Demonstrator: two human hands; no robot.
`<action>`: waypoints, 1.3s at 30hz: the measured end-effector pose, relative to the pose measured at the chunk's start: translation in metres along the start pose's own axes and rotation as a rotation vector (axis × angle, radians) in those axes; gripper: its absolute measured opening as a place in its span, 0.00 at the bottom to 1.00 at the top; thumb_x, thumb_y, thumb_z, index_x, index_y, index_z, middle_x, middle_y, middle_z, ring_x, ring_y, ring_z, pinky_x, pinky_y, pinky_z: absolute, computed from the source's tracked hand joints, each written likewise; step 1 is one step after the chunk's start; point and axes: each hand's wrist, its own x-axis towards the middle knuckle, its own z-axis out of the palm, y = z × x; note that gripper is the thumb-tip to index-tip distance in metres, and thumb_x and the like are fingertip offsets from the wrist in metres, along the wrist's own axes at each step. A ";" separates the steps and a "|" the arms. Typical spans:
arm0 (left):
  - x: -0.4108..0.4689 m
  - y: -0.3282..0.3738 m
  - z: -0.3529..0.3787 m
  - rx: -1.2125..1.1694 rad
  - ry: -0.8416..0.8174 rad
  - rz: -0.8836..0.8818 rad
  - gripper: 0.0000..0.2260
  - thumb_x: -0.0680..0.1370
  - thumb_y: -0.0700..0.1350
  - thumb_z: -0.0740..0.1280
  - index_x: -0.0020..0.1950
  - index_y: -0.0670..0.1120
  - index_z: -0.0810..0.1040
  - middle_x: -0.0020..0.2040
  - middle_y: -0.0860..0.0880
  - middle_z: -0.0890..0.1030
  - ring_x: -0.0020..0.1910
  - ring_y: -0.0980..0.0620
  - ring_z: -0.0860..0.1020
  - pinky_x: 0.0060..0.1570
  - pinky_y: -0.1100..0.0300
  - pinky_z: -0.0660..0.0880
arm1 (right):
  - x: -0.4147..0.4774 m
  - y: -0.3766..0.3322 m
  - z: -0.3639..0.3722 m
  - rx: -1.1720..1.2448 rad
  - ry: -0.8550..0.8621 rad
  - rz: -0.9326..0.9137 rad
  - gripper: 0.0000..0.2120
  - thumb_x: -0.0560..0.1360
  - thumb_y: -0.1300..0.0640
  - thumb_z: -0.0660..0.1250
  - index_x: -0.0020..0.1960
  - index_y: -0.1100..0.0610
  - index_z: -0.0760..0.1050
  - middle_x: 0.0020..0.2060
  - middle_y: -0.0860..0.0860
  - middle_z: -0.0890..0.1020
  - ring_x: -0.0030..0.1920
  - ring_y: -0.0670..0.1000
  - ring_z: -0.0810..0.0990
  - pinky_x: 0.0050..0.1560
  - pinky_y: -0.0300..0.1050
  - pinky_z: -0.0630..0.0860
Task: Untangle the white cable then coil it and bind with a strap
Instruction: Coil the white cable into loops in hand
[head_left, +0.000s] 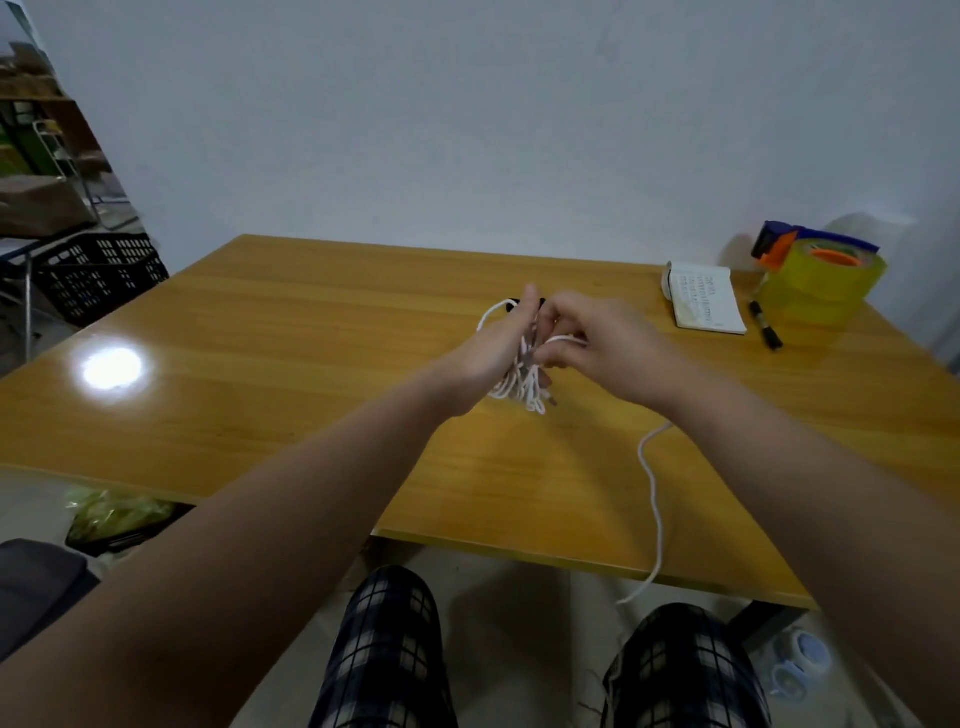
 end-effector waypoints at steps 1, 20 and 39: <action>-0.001 0.003 0.003 -0.004 -0.035 -0.011 0.34 0.77 0.68 0.40 0.35 0.51 0.79 0.34 0.46 0.79 0.39 0.48 0.78 0.49 0.54 0.74 | 0.000 0.001 -0.002 0.003 0.040 0.017 0.08 0.71 0.55 0.72 0.42 0.55 0.72 0.35 0.46 0.83 0.39 0.47 0.80 0.44 0.47 0.74; -0.002 -0.010 -0.020 -0.190 0.420 -0.009 0.17 0.75 0.52 0.69 0.32 0.48 0.66 0.21 0.55 0.62 0.20 0.56 0.58 0.21 0.65 0.56 | -0.010 0.044 -0.021 0.312 0.120 0.332 0.04 0.77 0.60 0.64 0.45 0.61 0.74 0.31 0.53 0.74 0.27 0.42 0.73 0.25 0.33 0.72; -0.002 -0.005 -0.016 -0.717 0.059 0.068 0.12 0.78 0.39 0.59 0.35 0.48 0.63 0.23 0.54 0.60 0.21 0.58 0.59 0.32 0.58 0.54 | 0.006 0.067 0.017 0.179 0.428 0.494 0.23 0.76 0.45 0.63 0.31 0.60 0.64 0.27 0.52 0.64 0.30 0.50 0.63 0.34 0.46 0.58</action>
